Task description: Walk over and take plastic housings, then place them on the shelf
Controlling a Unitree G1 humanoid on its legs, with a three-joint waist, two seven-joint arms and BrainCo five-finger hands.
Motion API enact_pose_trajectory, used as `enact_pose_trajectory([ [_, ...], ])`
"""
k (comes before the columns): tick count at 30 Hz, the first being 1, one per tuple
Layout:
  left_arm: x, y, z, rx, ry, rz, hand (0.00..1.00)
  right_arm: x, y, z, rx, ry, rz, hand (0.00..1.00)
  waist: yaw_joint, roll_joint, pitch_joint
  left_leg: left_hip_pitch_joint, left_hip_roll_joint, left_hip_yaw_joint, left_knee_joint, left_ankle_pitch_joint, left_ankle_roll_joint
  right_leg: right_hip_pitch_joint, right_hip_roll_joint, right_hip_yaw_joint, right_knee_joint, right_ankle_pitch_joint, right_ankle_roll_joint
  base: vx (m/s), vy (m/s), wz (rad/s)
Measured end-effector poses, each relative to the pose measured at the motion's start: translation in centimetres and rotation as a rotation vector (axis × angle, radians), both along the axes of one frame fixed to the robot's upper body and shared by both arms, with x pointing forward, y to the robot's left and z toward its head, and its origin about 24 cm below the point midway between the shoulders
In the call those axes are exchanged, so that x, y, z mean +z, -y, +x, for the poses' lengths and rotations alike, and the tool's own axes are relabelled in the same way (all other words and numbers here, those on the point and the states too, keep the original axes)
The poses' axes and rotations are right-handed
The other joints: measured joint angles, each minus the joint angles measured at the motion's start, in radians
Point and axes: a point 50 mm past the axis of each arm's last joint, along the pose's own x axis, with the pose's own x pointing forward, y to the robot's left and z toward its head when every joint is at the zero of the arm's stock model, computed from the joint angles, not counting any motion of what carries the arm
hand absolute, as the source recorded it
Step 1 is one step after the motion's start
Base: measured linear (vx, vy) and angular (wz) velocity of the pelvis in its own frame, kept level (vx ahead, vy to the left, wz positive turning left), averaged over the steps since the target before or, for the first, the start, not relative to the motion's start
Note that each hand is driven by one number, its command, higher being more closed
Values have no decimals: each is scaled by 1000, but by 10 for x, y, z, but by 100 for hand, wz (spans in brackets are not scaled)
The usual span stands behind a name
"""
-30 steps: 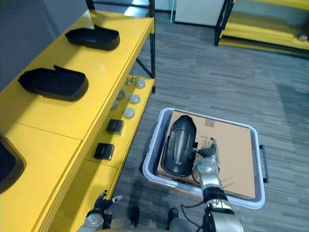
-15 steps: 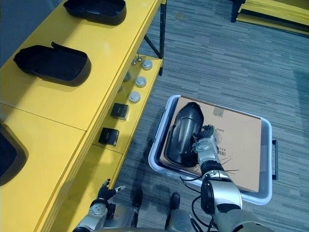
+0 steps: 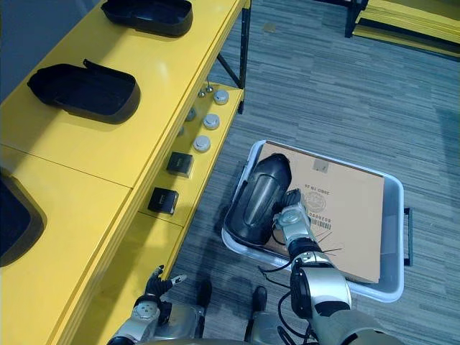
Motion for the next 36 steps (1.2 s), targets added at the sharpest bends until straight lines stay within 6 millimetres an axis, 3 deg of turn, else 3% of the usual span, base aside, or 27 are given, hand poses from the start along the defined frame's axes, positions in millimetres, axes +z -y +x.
enact_pose_trajectory([
  [10, 12, 1, -2, 21, 81, -15, 0, 32, 39, -50, -206, 289, -92, 100, -30, -14, -33, 18, -1, -18, -5, 1, 1, 24, -1, -15, -5, -1, 1, -9, 2, 3],
  [12, 23, 1, 3, 27, 152, -20, 0, 39, 51, -64, -274, 341, -116, 100, -30, -16, -50, 13, -2, -22, 3, 1, 1, 25, -1, -17, -7, -1, 1, -27, -5, 4],
  [16, 50, 2, 12, 52, 302, -27, 0, 56, 53, -81, -297, 432, -190, 100, -36, -15, -75, 9, 0, -32, 5, 3, -1, 25, 2, -25, -7, -2, 0, -52, -9, 5],
  [21, 100, 3, 26, 92, 562, -52, 0, 90, 38, -91, -246, 611, -254, 100, -49, -14, -102, 16, 0, -35, 5, 4, 1, 35, 2, -31, -7, -2, 0, -40, 3, 3],
  [23, 132, 6, 36, 80, 718, -68, 0, 105, 27, -97, -196, 695, -275, 100, -50, -15, -108, 20, 0, -35, 5, 4, 1, 39, 2, -31, -6, -2, 0, -37, 7, 0],
  [29, 199, 30, 45, 3, 1048, -146, 0, 124, -1, -102, -65, 826, -251, 100, -50, -12, -152, 26, -1, -35, 5, 4, 1, 45, 2, -30, -7, -2, 0, 0, 0, 0],
  [32, 213, 42, 47, -52, 1117, -186, 0, 126, -14, -101, -3, 856, -233, 100, -51, -13, -158, 40, -1, -33, 4, 4, 1, 57, 2, -27, -7, -2, 0, 0, 0, 0],
  [36, 217, 56, 46, -128, 1132, -222, 0, 126, -30, -101, 74, 876, -205, 100, -53, -10, -165, 44, 0, -26, 4, 4, 2, 58, 4, -19, -7, -2, -1, -51, 6, -5],
])
